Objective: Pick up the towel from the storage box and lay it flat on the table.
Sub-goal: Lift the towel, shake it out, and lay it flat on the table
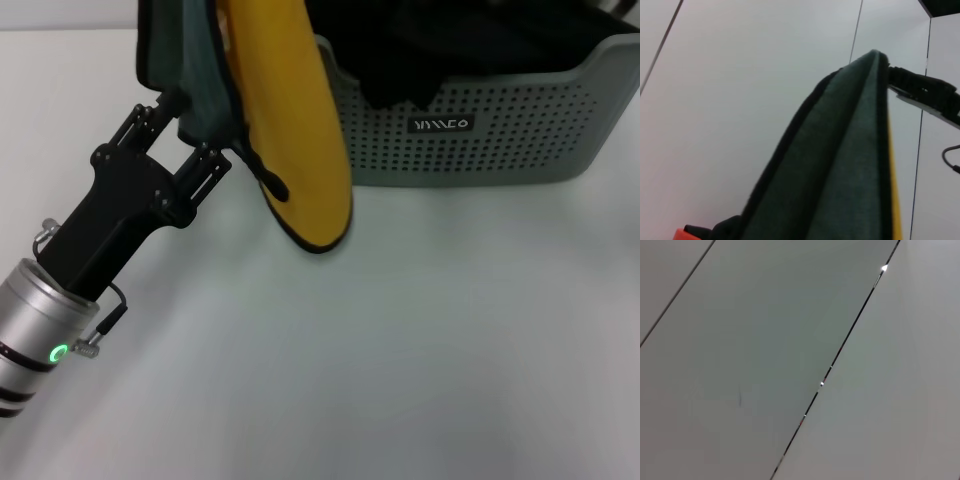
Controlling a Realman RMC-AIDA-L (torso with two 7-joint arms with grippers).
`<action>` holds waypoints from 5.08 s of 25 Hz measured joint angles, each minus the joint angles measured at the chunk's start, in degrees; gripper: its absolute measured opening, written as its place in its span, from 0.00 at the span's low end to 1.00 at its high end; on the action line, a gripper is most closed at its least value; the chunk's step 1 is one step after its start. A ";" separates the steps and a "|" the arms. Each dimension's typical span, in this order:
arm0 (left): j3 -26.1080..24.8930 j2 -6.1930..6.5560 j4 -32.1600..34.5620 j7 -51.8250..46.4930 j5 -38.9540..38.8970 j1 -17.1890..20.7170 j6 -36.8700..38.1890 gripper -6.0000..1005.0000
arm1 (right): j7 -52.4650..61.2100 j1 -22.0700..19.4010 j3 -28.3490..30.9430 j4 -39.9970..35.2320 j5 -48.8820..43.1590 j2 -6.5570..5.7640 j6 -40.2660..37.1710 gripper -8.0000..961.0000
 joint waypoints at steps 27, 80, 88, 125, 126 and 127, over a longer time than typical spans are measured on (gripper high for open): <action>-6.93 0.00 -2.61 6.20 -1.03 1.17 -10.96 0.68 | 0.01 3.01 -0.96 -0.24 0.15 0.06 2.93 0.02; -10.68 0.00 -2.42 6.44 11.45 2.78 -4.11 0.40 | 0.00 2.84 0.02 -0.33 0.54 0.25 4.24 0.03; -10.71 0.00 -3.10 4.13 9.62 3.72 -3.06 0.15 | 0.00 2.65 -0.24 -0.30 0.53 0.27 4.24 0.03; -2.42 9.56 56.42 -65.92 33.45 16.68 14.50 0.02 | 58.72 -27.46 24.73 -24.86 -33.56 -1.68 -55.11 0.04; -2.28 9.57 58.05 -66.21 33.48 17.53 14.52 0.02 | 59.10 -28.01 25.90 -25.60 -33.55 -1.62 -56.01 0.04; -2.15 9.58 59.41 -66.36 33.49 18.28 14.55 0.02 | 59.63 -28.73 27.31 -26.44 -33.55 -1.56 -57.01 0.04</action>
